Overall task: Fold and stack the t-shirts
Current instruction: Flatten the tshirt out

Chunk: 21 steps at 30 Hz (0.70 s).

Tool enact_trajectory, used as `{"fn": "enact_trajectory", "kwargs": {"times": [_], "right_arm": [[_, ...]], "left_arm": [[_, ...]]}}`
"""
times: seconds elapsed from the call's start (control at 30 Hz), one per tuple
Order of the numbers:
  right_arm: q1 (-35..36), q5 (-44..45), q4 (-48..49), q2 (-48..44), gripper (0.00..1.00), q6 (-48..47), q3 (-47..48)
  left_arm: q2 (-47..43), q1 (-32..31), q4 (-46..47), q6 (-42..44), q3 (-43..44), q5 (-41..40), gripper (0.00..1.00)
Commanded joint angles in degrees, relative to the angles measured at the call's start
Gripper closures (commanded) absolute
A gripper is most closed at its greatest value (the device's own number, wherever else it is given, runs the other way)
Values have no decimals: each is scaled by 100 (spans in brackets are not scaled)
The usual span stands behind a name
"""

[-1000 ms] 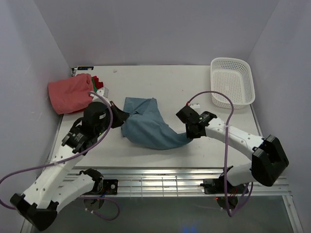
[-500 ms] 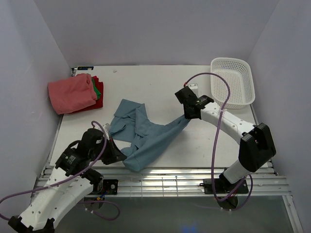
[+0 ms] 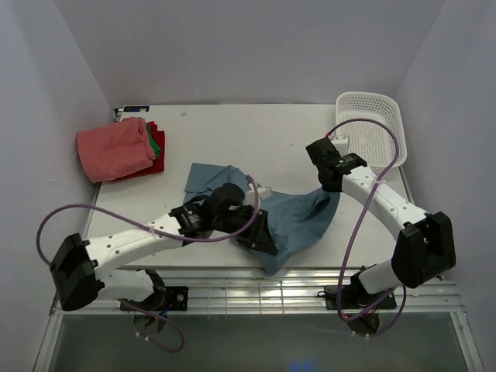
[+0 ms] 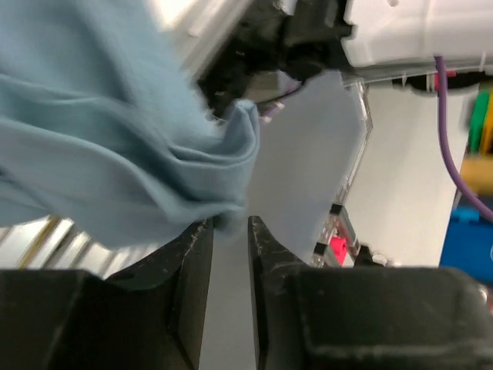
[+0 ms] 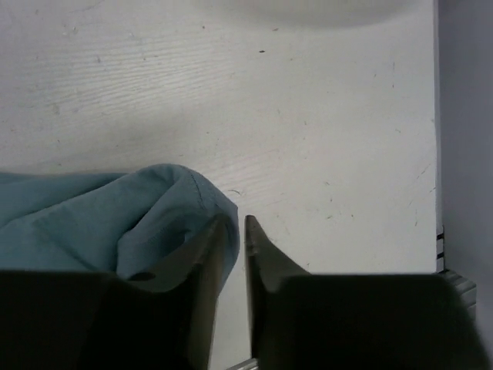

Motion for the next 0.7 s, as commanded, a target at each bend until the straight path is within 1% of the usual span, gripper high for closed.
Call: {"fn": "enact_trajectory", "kwargs": {"times": [0.0,0.03,0.07,0.1,0.13,0.17,0.2,0.23,0.27,0.3,0.33,0.37,0.4,0.43,0.47,0.5,0.57,0.6,0.67], "right_arm": [[-76,91,-236,-152,62,-96,406],[-67,20,-253,-205,44,-166,511],[-67,-172,-245,-293,37,-210,556],[-67,-339,-193,-546,35,-297,574],[-50,-506,-122,-696,27,-385,591],[-50,-943,35,-1046,24,-551,583],[-50,-1321,228,-1250,23,-727,530],[-50,-1725,360,-1417,18,-877,460],[-50,-2530,457,-1566,18,-974,303],[-50,-2947,528,-1742,19,-975,197],[-24,-3282,529,-1787,21,-949,83],[3,-3729,520,-1823,22,-862,-84],[46,-3829,502,-1901,23,-687,-494],[186,-3847,563,-1963,25,-580,-751],[257,-4056,660,-2050,25,-475,-1041],[327,-4146,774,-2243,25,-230,-1557],[547,-4304,1178,-2428,25,43,-1999],[626,-4339,1292,-2577,25,175,-2323],[811,-4375,1504,-2640,25,448,-2493]], "left_arm": [[837,-1100,921,346,764,-430,63],[892,-1234,799,381,854,-755,56],[867,-1305,754,382,907,-1419,52],[606,-1350,719,286,899,-1765,48],[420,-1350,458,259,881,-2195,37],[244,-1350,168,250,933,-3182,31],[86,-1341,-140,250,1003,-3749,27],[-168,-1324,-813,206,1161,-4242,23],[-275,-1306,-1150,171,1206,-4673,18],[-372,-1184,-1441,92,1232,-5348,16],[-521,-1053,-1905,-74,1189,-5563,16],[-583,-895,-2118,-206,1145,-5722,16],[-627,-415,-2286,-320,1058,-5793,15],[-671,-96,-2453,-417,944,-5750,15],[-732,185,-2463,-418,620,-5654,15],[-724,727,-2463,-401,469,-5532,15],[-576,996,-2393,-340,83,-5503,16],[-479,1066,-2393,-357,3,-5608,16],[-268,1084,-2358,-418,-103,-5898,16]]}}
